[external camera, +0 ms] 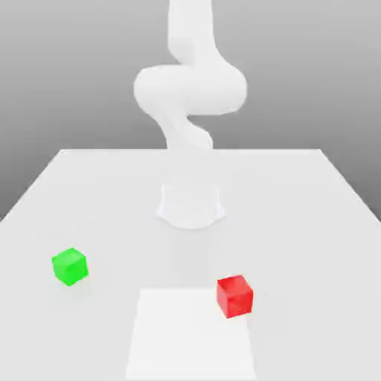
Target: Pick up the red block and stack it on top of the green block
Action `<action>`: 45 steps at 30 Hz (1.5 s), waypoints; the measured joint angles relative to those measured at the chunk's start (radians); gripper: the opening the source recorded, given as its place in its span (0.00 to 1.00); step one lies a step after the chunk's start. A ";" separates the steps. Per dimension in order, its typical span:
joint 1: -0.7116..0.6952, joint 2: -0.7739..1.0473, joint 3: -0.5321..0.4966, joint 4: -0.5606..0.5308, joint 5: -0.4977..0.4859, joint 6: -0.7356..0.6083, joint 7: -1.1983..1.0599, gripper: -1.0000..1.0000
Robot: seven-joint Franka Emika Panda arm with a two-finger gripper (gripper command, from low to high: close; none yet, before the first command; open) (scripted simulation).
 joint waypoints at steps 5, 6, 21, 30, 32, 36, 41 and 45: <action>0.037 0.173 0.017 -0.134 0.006 0.119 -0.032 0.50; 0.044 0.207 0.021 -0.161 0.007 0.143 -0.038 0.50; 0.131 0.787 0.069 -0.485 -0.022 0.554 -0.090 0.50; 0.161 0.927 0.030 -0.467 -0.065 0.674 -0.057 0.00; 0.161 0.933 0.029 -0.466 -0.067 0.678 -0.056 0.00; 0.152 0.812 0.048 -0.484 -0.029 0.575 -0.084 0.00; 0.097 0.673 0.020 -0.503 -0.007 0.456 -0.099 0.00; -0.011 0.636 -0.057 -0.507 -0.034 0.424 -0.077 0.00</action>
